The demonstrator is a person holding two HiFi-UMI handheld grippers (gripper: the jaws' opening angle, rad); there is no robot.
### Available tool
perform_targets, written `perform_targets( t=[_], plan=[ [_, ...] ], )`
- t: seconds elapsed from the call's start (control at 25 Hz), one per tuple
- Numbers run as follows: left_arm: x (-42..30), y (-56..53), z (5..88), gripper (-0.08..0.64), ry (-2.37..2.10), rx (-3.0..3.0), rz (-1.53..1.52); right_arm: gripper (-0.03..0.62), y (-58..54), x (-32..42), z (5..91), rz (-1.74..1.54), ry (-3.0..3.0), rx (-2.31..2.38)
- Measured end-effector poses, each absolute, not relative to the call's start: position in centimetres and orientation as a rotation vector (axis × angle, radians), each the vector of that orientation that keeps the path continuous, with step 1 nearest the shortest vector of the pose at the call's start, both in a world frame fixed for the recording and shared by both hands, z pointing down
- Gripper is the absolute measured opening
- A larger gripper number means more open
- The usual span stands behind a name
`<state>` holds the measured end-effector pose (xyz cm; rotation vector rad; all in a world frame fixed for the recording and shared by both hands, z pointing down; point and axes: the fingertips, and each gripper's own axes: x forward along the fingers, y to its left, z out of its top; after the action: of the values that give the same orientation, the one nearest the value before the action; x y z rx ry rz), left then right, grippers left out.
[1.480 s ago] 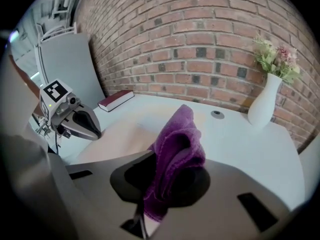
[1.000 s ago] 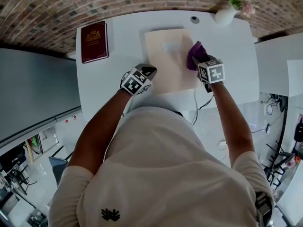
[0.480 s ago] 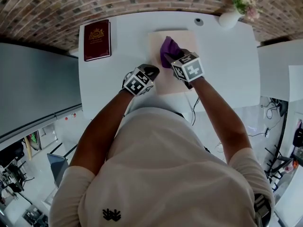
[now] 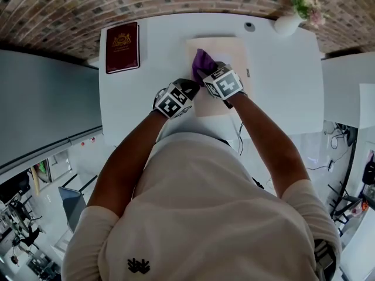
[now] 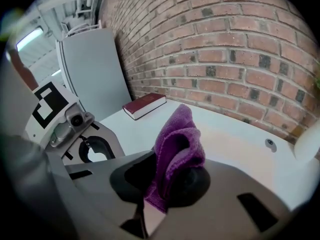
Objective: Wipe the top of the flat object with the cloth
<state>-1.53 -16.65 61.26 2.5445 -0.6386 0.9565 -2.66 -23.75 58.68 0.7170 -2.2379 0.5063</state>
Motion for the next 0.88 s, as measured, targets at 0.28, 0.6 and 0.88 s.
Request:
perform_targets(
  t=[0.28, 0.6, 0.88],
  plan=[
    [-1.6, -16.7, 61.5, 0.025, -0.637, 2.548, 0.959, 0.077, -25.0, 2.1, 59.0, 0.518, -2.187, 0.804],
    [-1.6, -16.7, 61.5, 0.025, -0.637, 2.541, 0.966, 0.077, -26.3, 9.0, 59.3, 0.529, -2.138, 0.924],
    [-1.5, -16.7, 61.4, 0.025, -0.635, 2.54, 0.961, 0.077, -26.9, 14.7, 59.1, 0.544, -2.08, 1.029]
  ],
)
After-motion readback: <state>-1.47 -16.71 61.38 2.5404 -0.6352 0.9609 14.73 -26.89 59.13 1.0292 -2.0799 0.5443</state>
